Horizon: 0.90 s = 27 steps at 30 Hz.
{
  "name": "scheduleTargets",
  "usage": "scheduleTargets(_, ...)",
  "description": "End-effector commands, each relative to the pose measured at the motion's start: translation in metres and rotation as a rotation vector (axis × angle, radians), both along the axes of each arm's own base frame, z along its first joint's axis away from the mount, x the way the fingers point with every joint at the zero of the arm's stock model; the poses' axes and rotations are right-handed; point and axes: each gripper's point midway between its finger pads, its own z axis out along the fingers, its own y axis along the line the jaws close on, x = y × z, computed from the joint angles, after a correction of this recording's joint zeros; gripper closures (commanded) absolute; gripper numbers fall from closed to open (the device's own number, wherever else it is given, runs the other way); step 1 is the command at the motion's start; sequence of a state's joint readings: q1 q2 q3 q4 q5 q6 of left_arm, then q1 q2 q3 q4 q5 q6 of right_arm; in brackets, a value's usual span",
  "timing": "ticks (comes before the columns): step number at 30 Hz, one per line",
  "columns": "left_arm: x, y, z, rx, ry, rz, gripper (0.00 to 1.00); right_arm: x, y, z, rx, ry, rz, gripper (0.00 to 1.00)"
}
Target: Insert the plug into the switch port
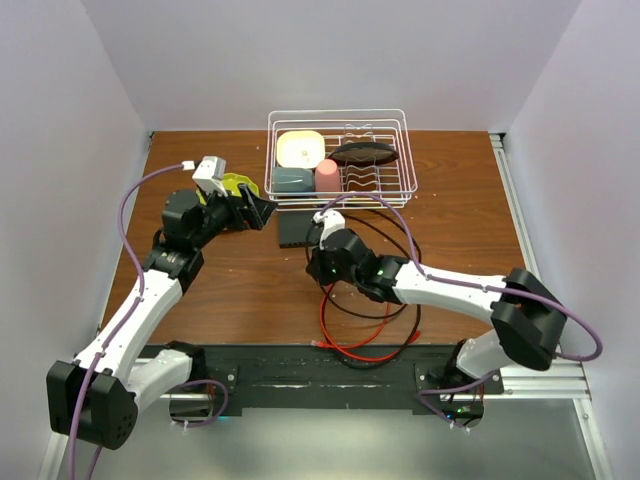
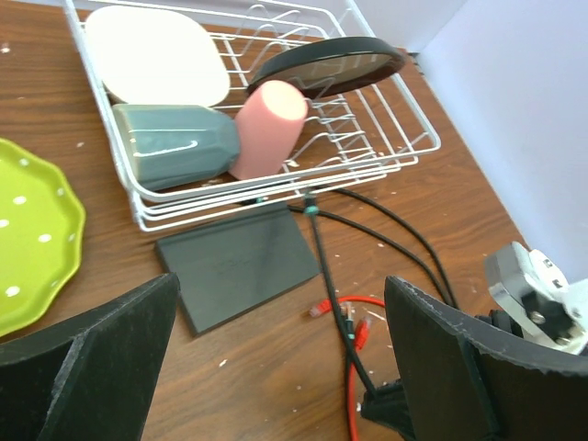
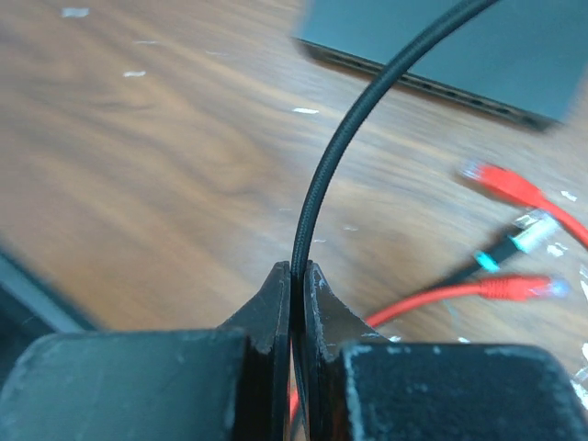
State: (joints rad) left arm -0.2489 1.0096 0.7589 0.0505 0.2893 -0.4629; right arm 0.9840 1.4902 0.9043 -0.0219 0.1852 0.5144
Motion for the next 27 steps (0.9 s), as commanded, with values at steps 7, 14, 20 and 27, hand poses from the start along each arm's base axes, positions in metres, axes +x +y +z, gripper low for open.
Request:
scheduleTargets(7, -0.010, -0.026, 0.026, -0.101, -0.054, -0.163, 0.02, -0.041, 0.031, 0.055, 0.237, -0.124, 0.329, 1.00)
scheduleTargets(14, -0.015, -0.043, 0.019, -0.119, -0.022, -0.281, 0.04, -0.050, 0.036, 0.070, 0.271, -0.149, 0.395, 1.00)
scheduleTargets(20, -0.014, -0.051, 0.005, -0.131, 0.044, -0.328, 0.08, -0.052, 0.035, 0.087, 0.294, -0.186, 0.397, 1.00)
scheduleTargets(27, -0.009, -0.050, -0.004, -0.133, 0.074, -0.307, 0.12, -0.058, 0.034, 0.095, 0.312, -0.191, 0.413, 1.00)
